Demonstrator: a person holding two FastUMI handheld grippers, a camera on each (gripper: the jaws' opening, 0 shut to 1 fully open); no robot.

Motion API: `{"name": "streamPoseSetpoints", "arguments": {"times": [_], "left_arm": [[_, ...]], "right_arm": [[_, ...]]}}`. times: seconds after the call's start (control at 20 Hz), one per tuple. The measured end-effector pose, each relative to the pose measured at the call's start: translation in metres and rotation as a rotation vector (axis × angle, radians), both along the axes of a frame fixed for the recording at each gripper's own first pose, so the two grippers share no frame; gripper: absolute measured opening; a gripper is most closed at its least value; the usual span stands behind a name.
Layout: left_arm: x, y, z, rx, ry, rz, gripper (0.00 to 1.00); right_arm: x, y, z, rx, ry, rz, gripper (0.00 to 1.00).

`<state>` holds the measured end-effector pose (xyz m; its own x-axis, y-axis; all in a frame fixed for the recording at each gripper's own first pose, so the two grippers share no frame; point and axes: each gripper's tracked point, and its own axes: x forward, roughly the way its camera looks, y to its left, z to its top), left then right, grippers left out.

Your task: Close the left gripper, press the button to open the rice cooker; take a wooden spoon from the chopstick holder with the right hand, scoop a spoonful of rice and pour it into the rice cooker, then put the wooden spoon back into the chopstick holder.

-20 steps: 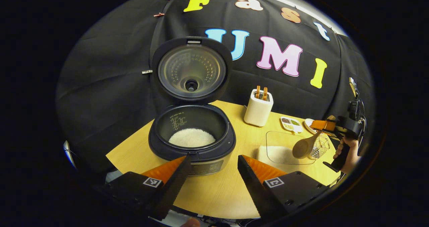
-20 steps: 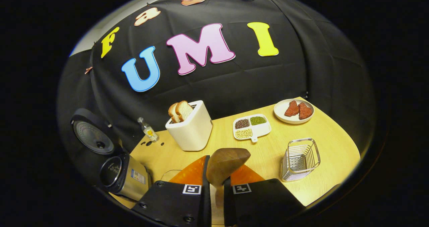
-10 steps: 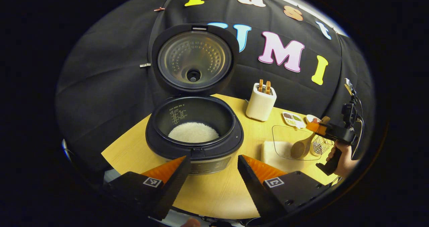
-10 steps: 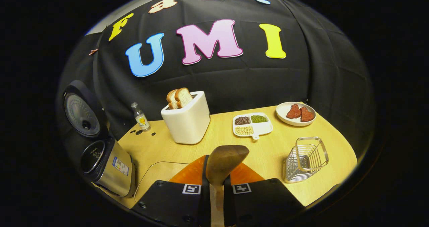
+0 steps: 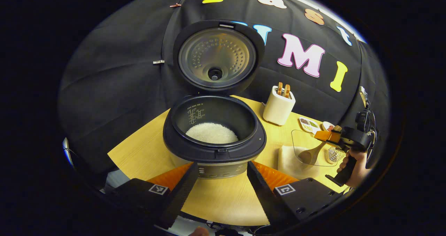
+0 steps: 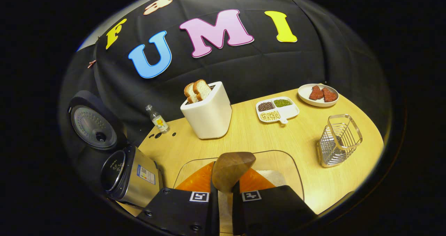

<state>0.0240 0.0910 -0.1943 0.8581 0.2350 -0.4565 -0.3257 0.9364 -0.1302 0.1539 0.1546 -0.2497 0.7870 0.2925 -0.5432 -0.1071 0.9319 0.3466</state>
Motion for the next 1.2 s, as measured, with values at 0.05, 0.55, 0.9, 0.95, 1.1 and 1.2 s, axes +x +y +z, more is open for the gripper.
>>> {"name": "streamPoseSetpoints", "arguments": {"times": [0.05, 0.55, 0.9, 0.95, 1.1, 1.2], "left_arm": [[-0.002, 0.002, -0.001, -0.001, -0.003, 0.002, 0.95], [-0.017, 0.018, 0.005, -0.017, -0.033, 0.016, 0.95], [-0.021, 0.027, 0.012, -0.001, -0.040, 0.011, 0.95], [-0.022, 0.027, 0.013, 0.003, -0.043, 0.008, 0.95], [-0.023, 0.028, 0.020, 0.022, -0.049, -0.002, 0.95], [-0.023, 0.026, 0.023, 0.033, -0.053, -0.010, 0.95]], "right_arm": [[-0.002, 0.004, 0.000, 0.016, 0.016, -0.004, 0.19], [-0.019, 0.043, 0.016, 0.190, 0.133, -0.026, 0.19], [-0.015, 0.014, 0.022, 0.300, 0.167, -0.140, 0.19], [-0.015, 0.007, 0.020, 0.324, 0.189, -0.171, 0.19], [-0.016, -0.012, 0.021, 0.401, 0.221, -0.253, 0.19], [-0.014, -0.028, 0.022, 0.438, 0.226, -0.304, 0.19]]}}
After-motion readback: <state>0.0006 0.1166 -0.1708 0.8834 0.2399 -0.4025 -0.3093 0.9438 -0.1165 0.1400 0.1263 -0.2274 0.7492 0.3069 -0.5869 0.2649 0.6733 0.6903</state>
